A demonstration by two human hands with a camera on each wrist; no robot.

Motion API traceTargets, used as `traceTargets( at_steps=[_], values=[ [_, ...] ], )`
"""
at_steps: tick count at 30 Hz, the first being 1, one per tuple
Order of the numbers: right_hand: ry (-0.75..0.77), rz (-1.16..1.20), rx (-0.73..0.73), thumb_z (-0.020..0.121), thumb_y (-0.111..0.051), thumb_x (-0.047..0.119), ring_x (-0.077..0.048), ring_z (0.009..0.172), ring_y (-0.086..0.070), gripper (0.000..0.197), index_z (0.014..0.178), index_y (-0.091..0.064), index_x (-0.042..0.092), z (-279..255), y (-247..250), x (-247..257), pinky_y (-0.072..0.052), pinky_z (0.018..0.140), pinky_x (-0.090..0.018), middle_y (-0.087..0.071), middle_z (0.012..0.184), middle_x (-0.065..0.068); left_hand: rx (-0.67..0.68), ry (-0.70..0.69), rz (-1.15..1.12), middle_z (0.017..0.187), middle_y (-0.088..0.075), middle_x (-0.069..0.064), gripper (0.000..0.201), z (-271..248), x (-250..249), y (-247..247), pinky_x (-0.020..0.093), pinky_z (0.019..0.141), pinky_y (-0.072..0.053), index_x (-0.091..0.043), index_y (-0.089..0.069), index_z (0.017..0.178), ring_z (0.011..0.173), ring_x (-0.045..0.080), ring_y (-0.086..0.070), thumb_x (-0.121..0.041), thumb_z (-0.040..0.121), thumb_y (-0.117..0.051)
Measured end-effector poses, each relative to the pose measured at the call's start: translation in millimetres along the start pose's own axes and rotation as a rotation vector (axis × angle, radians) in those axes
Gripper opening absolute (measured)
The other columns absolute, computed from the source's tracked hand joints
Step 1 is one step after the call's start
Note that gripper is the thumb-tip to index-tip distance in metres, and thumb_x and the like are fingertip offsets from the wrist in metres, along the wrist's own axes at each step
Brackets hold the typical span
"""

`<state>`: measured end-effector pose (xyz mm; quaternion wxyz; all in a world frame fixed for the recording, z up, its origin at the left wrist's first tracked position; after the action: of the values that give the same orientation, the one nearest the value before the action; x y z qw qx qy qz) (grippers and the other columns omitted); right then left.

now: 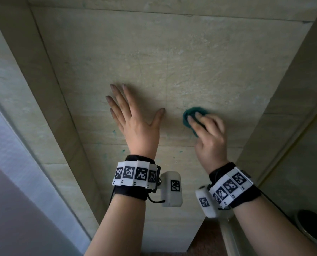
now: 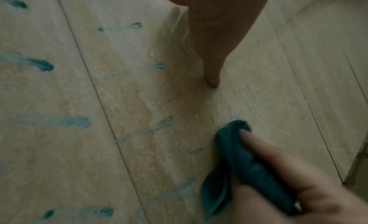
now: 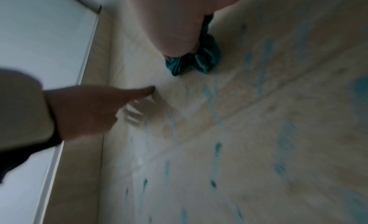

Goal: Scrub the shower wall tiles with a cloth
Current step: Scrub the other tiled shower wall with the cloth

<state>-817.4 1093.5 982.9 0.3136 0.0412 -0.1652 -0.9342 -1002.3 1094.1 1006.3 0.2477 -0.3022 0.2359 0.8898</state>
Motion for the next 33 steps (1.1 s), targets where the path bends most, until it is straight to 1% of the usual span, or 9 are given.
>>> traceTargets(
  at_steps=[6, 10, 13, 15, 17, 20, 26, 31, 33],
  values=[
    [0.101, 0.067, 0.173, 0.079, -0.047, -0.008, -0.027, 0.096, -0.049, 0.032, 0.093, -0.075, 0.001, -38.6, -20.9, 11.5, -0.052, 0.076, -0.042, -0.071, 0.094, -0.013, -0.012, 0.044, -0.007, 0.16, 0.007, 0.015, 0.102, 1.2, 7.1, 7.1, 0.033, 0.115, 0.014, -0.007, -0.002, 0.153, 0.146, 0.031, 0.013, -0.05, 0.086, -0.065],
    [0.061, 0.104, 0.087, 0.077, -0.038, -0.009, -0.029, 0.102, -0.044, 0.044, 0.103, -0.072, 0.0, 18.1, -2.8, 15.8, -0.038, 0.09, -0.039, -0.068, 0.107, -0.016, -0.02, 0.089, -0.032, 0.16, 0.011, 0.01, 0.101, 6.1, 14.2, 12.8, 0.031, 0.115, 0.015, -0.01, 0.0, 0.153, 0.146, 0.028, 0.016, -0.052, 0.086, -0.062],
    [0.026, 0.098, -0.1, 0.073, -0.037, -0.013, -0.029, 0.099, -0.041, 0.051, 0.109, -0.07, 0.002, 75.5, 11.7, 20.1, -0.037, 0.09, -0.037, -0.066, 0.112, -0.017, -0.044, 0.09, -0.034, 0.161, 0.012, 0.007, 0.097, 13.9, 18.6, 21.1, 0.025, 0.112, 0.017, -0.014, -0.001, 0.154, 0.146, 0.026, 0.016, -0.052, 0.087, -0.061],
    [0.018, 0.121, -0.199, 0.071, -0.038, -0.015, -0.028, 0.098, -0.041, 0.053, 0.11, -0.07, 0.003, 106.6, 12.5, 27.4, -0.039, 0.089, -0.037, -0.065, 0.112, -0.018, -0.042, 0.089, -0.014, 0.161, 0.011, 0.005, 0.096, 18.6, 22.4, 26.3, 0.028, 0.113, 0.014, -0.018, -0.001, 0.154, 0.146, 0.026, 0.015, -0.051, 0.087, -0.061],
    [0.052, 0.129, -0.21, 0.071, -0.038, -0.014, -0.028, 0.098, -0.041, 0.054, 0.112, -0.069, 0.003, 128.6, 3.2, 43.4, -0.039, 0.089, -0.037, -0.064, 0.114, -0.017, -0.034, 0.096, 0.01, 0.161, 0.01, 0.004, 0.096, 21.8, 27.0, 30.5, 0.035, 0.115, 0.007, -0.02, -0.002, 0.153, 0.147, 0.026, 0.013, -0.052, 0.086, -0.062],
    [0.137, 0.131, -0.111, 0.07, -0.037, -0.007, -0.029, 0.102, -0.04, 0.056, 0.117, -0.067, 0.004, 142.7, -17.1, 72.5, -0.037, 0.093, -0.039, -0.062, 0.119, -0.017, -0.06, 0.076, 0.003, 0.161, 0.006, 0.003, 0.092, 25.7, 32.2, 35.6, 0.033, 0.114, 0.005, -0.02, -0.005, 0.153, 0.147, 0.027, 0.01, -0.049, 0.087, -0.062],
    [0.313, 0.104, 0.041, 0.075, -0.04, -0.008, -0.032, 0.103, -0.044, 0.051, 0.117, -0.065, 0.004, 76.1, -48.6, 78.1, -0.046, 0.086, -0.045, -0.061, 0.121, -0.015, -0.09, 0.055, -0.04, 0.162, 0.003, 0.002, 0.074, 28.3, 34.4, 40.4, 0.032, 0.111, 0.0, -0.02, -0.007, 0.154, 0.148, 0.023, 0.009, -0.04, 0.097, -0.051],
    [0.395, 0.084, 0.212, 0.083, -0.046, -0.002, -0.025, 0.098, -0.048, 0.035, 0.103, -0.073, 0.006, -4.5, -61.0, 58.5, -0.055, 0.073, -0.039, -0.069, 0.107, -0.01, -0.067, -0.033, -0.036, 0.159, 0.005, -0.003, 0.073, 20.2, 26.5, 31.3, 0.022, 0.113, 0.005, -0.021, -0.006, 0.153, 0.146, 0.018, 0.012, -0.038, 0.098, -0.051],
    [0.405, 0.075, 0.249, 0.085, -0.048, 0.0, -0.026, 0.098, -0.049, 0.031, 0.102, -0.073, 0.006, -13.7, -57.7, 51.5, -0.056, 0.072, -0.039, -0.069, 0.106, -0.011, -0.033, -0.066, -0.035, 0.158, 0.005, -0.004, 0.073, 14.1, 17.3, 22.6, 0.028, 0.116, 0.001, -0.018, -0.01, 0.153, 0.146, 0.02, 0.01, -0.037, 0.098, -0.053]
  ],
)
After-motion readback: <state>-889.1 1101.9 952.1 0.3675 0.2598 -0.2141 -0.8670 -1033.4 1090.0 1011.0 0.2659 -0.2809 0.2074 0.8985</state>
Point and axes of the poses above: each hand's wrist, its own z-axis towards the middle knuckle, its own y-axis out of the back of the hand, x = y × z, the point moved 5 cm from there along z, towards the middle knuckle
